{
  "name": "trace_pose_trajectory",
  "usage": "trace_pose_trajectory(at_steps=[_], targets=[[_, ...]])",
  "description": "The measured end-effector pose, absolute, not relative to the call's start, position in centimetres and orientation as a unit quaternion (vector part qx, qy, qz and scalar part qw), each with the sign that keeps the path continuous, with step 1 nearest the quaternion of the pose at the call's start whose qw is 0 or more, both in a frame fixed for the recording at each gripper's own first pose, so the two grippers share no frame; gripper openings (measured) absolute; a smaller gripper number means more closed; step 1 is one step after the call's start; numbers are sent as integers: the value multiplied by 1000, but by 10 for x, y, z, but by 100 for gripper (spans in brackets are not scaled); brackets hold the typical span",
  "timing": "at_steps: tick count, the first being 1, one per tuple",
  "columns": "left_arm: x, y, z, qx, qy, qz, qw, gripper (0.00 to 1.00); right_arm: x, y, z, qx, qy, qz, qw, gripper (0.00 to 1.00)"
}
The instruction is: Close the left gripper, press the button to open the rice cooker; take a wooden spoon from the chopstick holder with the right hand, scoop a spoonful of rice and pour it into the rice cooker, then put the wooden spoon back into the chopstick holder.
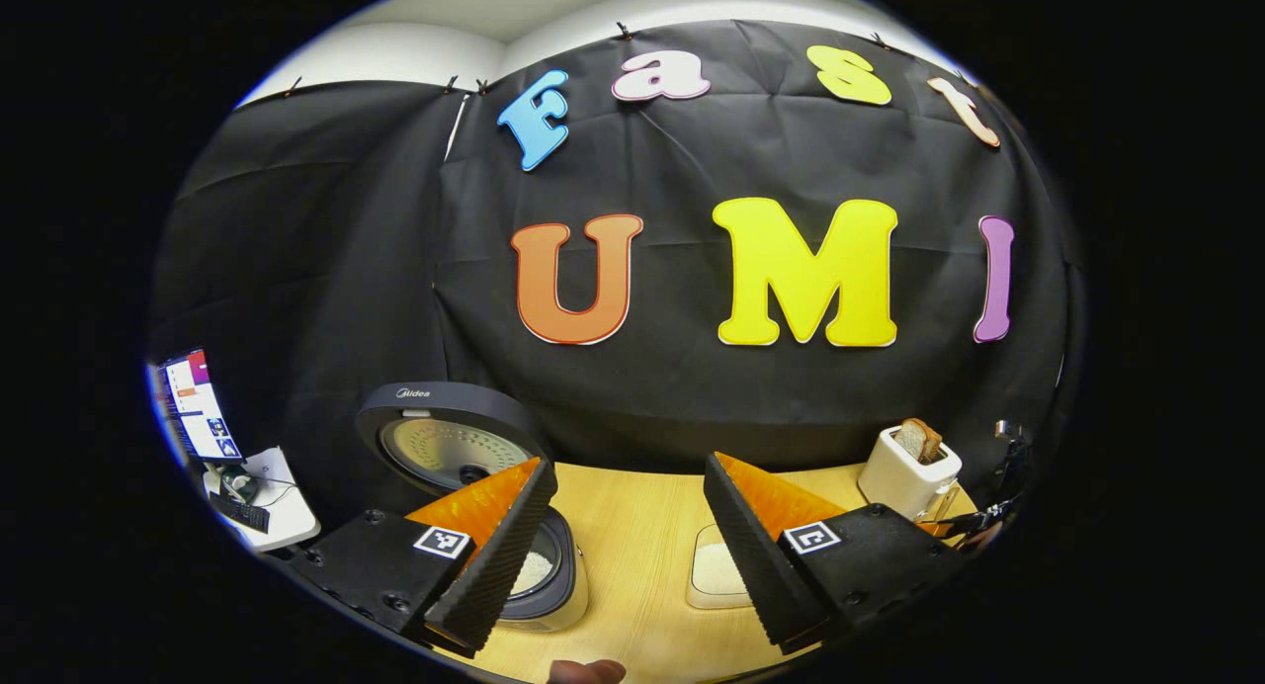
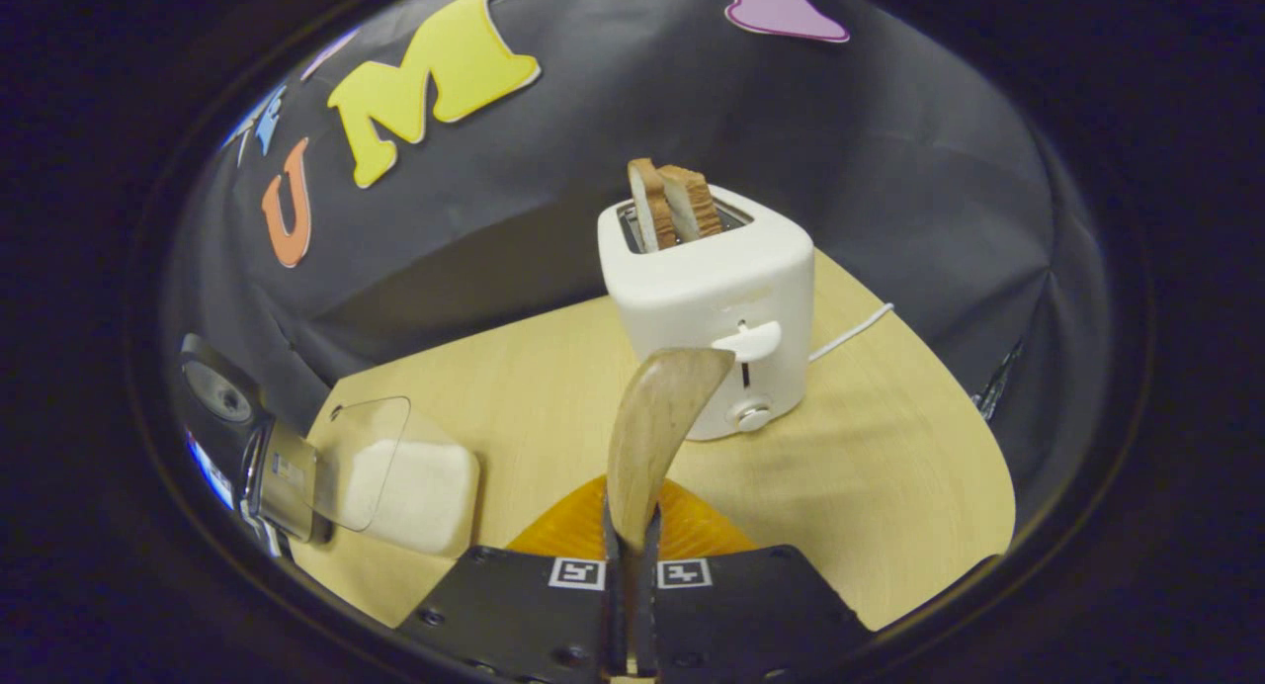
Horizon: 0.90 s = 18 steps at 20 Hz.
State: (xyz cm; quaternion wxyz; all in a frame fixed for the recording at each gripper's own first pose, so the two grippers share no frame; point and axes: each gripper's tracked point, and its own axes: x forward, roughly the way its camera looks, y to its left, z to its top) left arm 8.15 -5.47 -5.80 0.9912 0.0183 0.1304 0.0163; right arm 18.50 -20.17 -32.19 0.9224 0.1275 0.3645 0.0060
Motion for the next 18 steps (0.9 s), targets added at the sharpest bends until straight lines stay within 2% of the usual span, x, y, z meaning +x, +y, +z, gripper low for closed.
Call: trace_pose_trajectory(at_steps=[4,11,18], targets=[[78,-50,-56,10,129,20,991,99,179,-201,-297,117,343,-2,932,0],[71,-51,-55,-20,126,13,992,99,174,-202,-235,65,278,-23,958,1],[66,-44,-62,-42,121,-11,992,99,175,-143,-176,16,247,16,969,0]])
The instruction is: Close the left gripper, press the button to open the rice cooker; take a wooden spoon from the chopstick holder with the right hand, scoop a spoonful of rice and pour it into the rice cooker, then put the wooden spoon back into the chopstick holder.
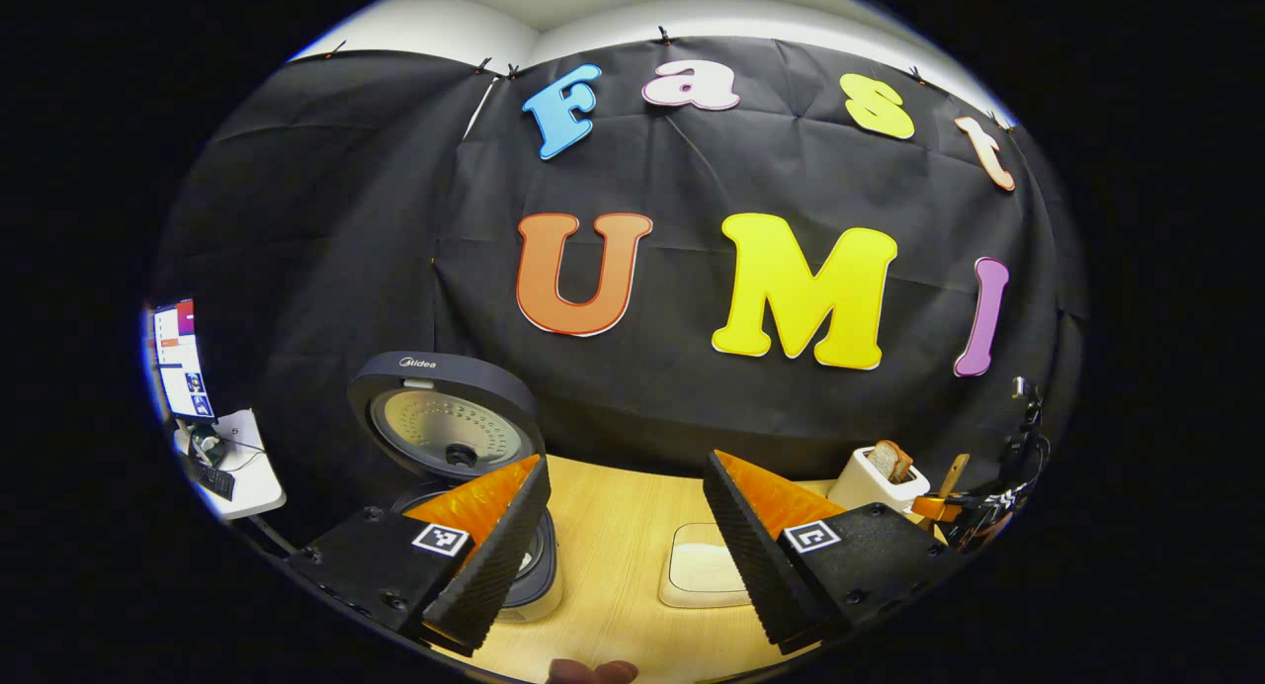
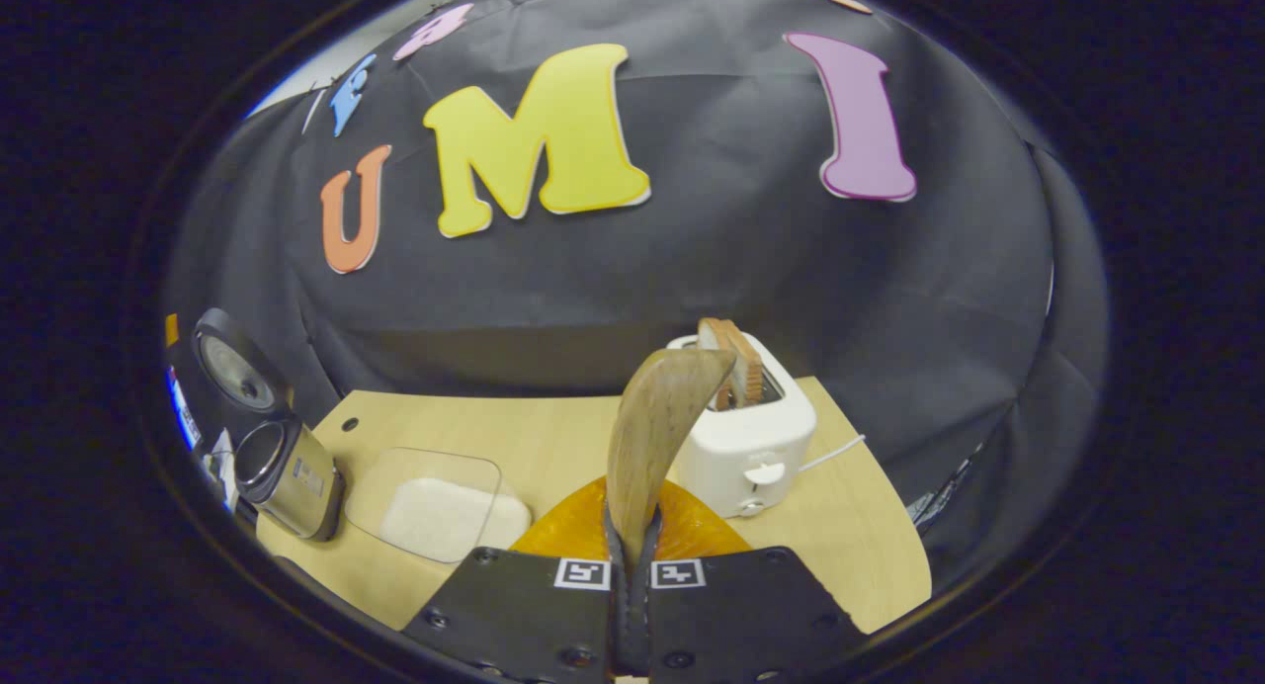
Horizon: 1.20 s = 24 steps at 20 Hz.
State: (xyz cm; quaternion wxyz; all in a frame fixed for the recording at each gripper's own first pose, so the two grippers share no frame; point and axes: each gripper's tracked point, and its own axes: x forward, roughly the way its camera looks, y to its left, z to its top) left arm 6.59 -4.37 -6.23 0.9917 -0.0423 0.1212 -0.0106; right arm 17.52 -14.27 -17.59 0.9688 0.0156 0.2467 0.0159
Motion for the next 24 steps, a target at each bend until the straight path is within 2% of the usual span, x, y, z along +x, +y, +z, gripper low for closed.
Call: trace_pose_trajectory(at_steps=[6,10,17,24], targets=[[50,-4,-64,-13,104,2,994,99,203,-37,-147,-12,213,85,973,0],[37,32,-74,-13,114,33,993,99,228,26,-162,-13,212,118,970,0],[30,66,-87,-21,141,57,988,99,266,56,-253,-22,257,74,963,0],[35,80,-91,-23,147,44,988,99,266,53,-294,-105,253,34,961,0]])
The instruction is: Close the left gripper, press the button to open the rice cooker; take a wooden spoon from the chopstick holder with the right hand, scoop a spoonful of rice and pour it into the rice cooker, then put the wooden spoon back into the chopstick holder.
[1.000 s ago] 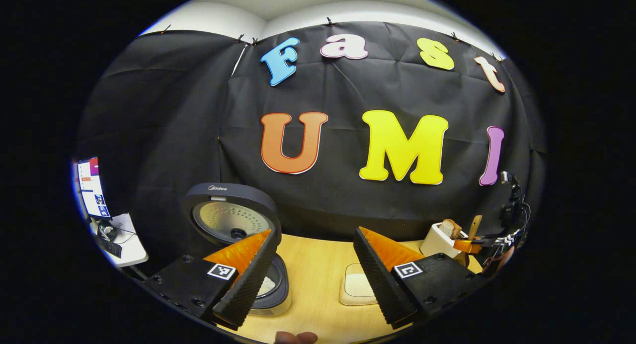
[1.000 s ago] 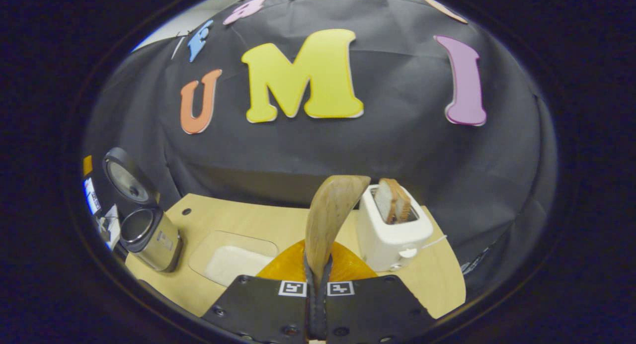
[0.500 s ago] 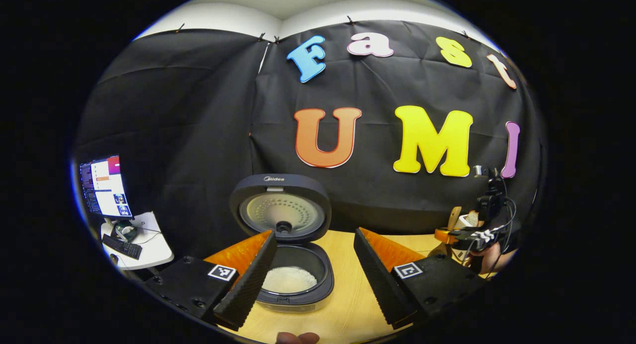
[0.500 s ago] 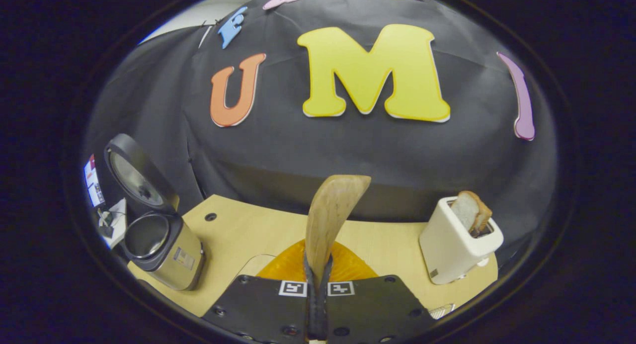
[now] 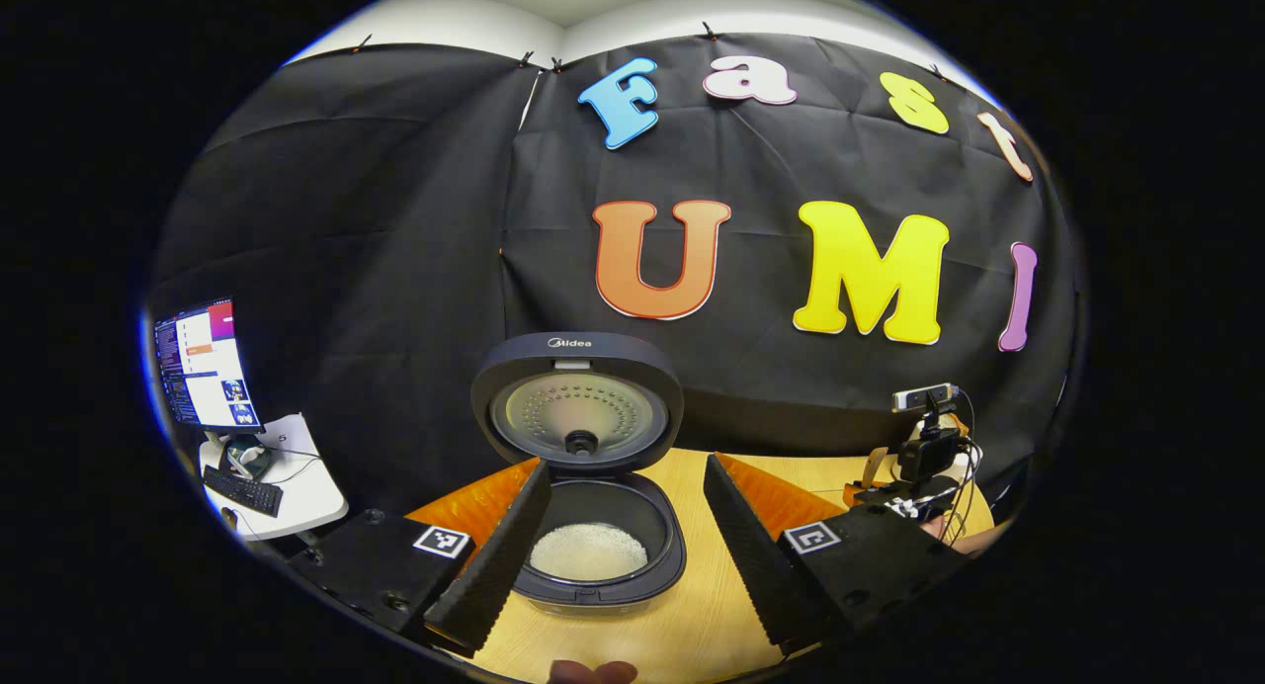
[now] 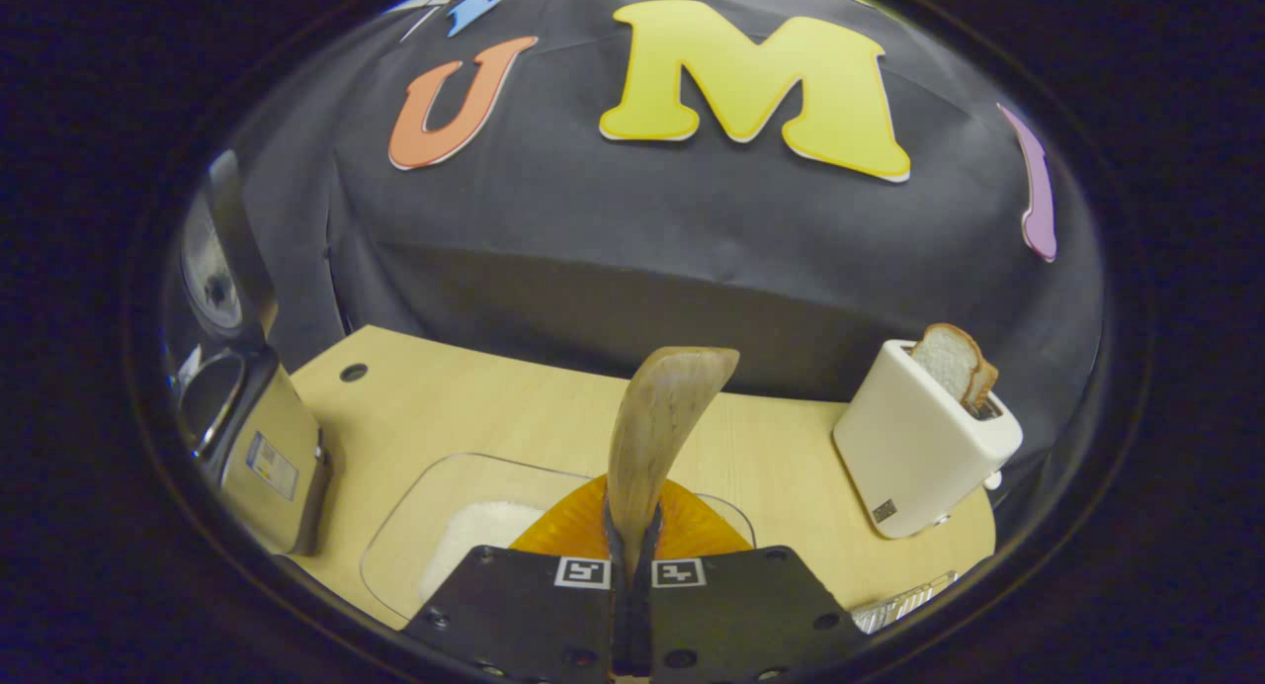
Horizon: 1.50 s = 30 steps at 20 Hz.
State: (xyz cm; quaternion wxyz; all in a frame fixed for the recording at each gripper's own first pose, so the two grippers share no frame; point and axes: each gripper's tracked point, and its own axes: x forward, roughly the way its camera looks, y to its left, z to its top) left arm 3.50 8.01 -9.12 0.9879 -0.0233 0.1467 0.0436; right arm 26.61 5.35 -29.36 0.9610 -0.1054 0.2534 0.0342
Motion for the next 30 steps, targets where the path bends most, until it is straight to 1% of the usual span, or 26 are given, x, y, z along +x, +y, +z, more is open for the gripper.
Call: trace_pose_trajectory(at_steps=[2,5,8,12,18,21,22,23,27,28,29,30], targets=[[33,84,-92,-24,148,42,988,99,265,53,-304,-138,248,22,959,0],[30,92,-92,-28,150,42,987,99,263,61,-311,-141,247,20,958,1],[24,95,-96,-36,157,43,986,99,256,90,-317,-82,266,31,960,0],[21,97,-98,-42,162,41,985,99,249,111,-319,19,291,27,956,0],[18,94,-100,-54,166,37,984,99,246,119,-321,188,334,19,923,0],[19,92,-99,-53,165,36,984,99,244,125,-320,227,346,32,910,0],[19,91,-98,-50,165,35,984,99,244,127,-318,236,345,39,907,2],[20,89,-98,-48,166,33,984,99,243,130,-317,243,344,48,906,0],[21,77,-96,-41,169,25,984,99,243,125,-312,286,335,67,895,0],[21,74,-96,-41,172,24,984,99,244,120,-311,299,331,67,892,2],[21,70,-97,-40,175,23,983,99,243,116,-310,313,328,69,889,0],[22,66,-95,-39,177,22,983,99,243,112,-309,327,325,71,884,0]])
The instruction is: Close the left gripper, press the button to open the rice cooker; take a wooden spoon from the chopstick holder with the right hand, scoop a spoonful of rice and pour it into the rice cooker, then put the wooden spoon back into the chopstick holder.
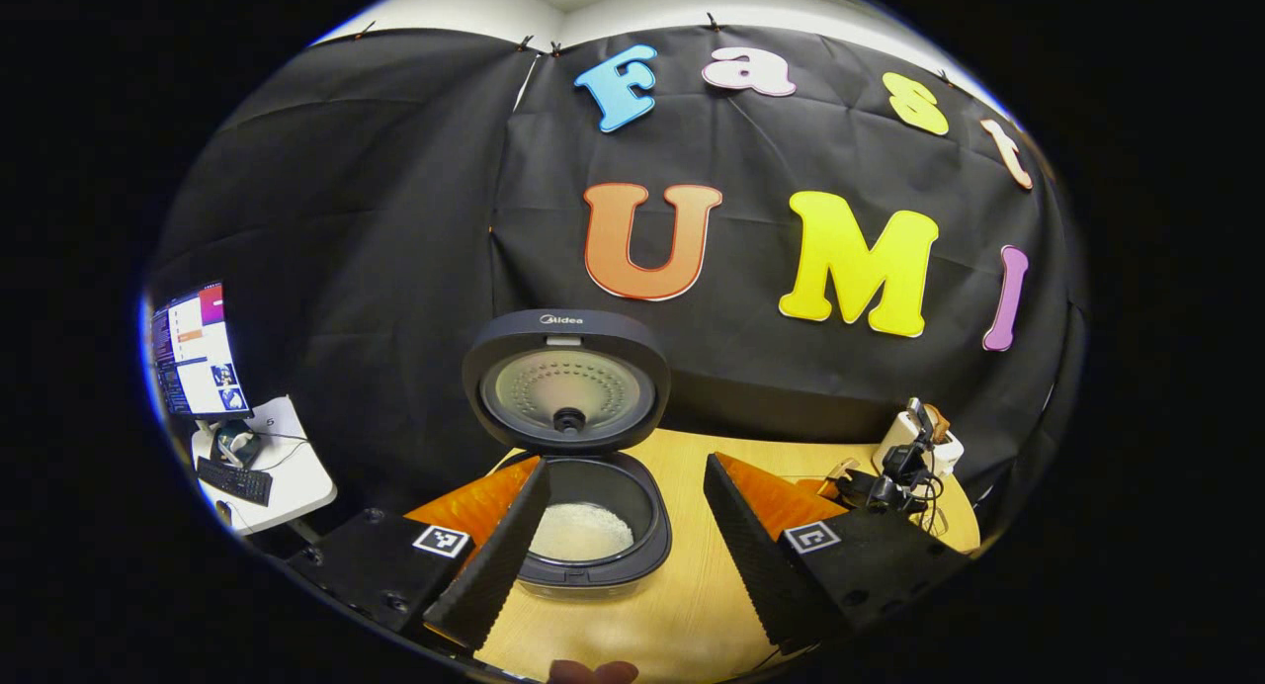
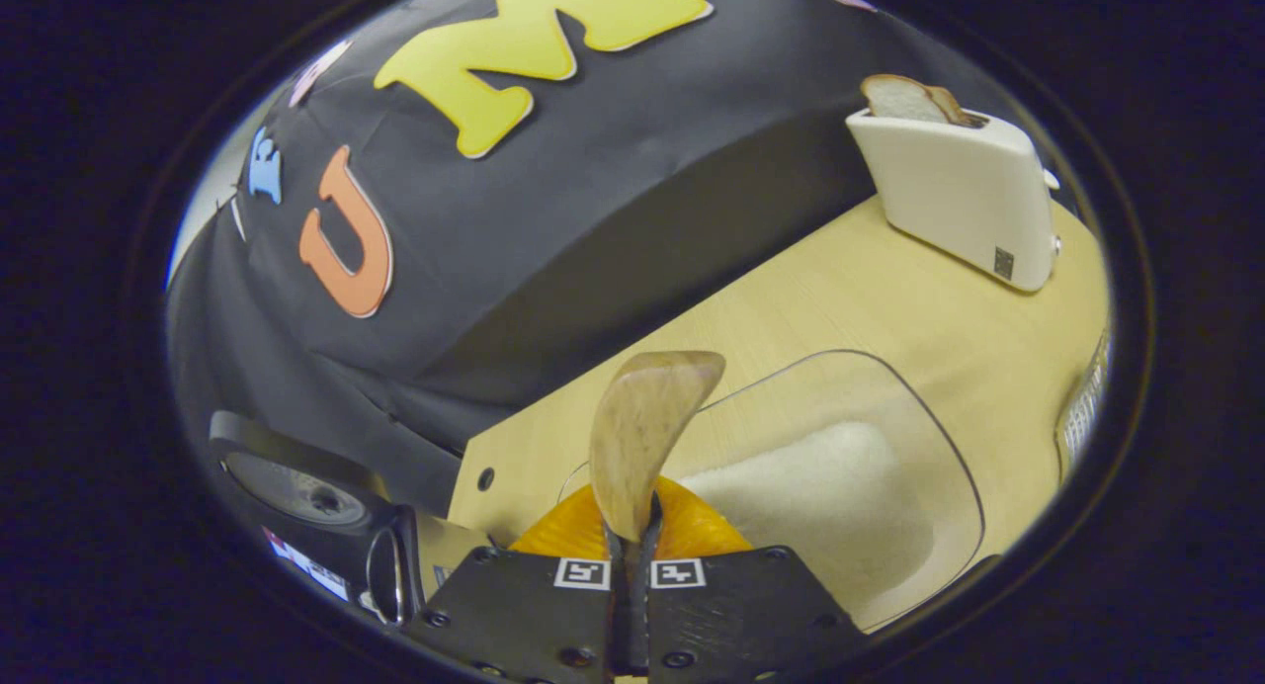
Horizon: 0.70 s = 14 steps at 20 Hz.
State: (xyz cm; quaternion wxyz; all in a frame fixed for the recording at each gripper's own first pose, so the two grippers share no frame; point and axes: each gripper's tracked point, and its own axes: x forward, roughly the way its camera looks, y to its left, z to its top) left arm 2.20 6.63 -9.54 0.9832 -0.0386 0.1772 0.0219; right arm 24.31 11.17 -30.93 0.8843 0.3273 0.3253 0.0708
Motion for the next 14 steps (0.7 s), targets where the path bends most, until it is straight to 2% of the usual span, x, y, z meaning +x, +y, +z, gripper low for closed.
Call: trace_pose_trajectory(at_steps=[8,14], targets=[[26,34,-89,-26,176,17,984,99,242,67,-301,407,298,81,860,0],[22,8,-80,-25,165,7,986,99,239,45,-265,465,272,92,837,0]])
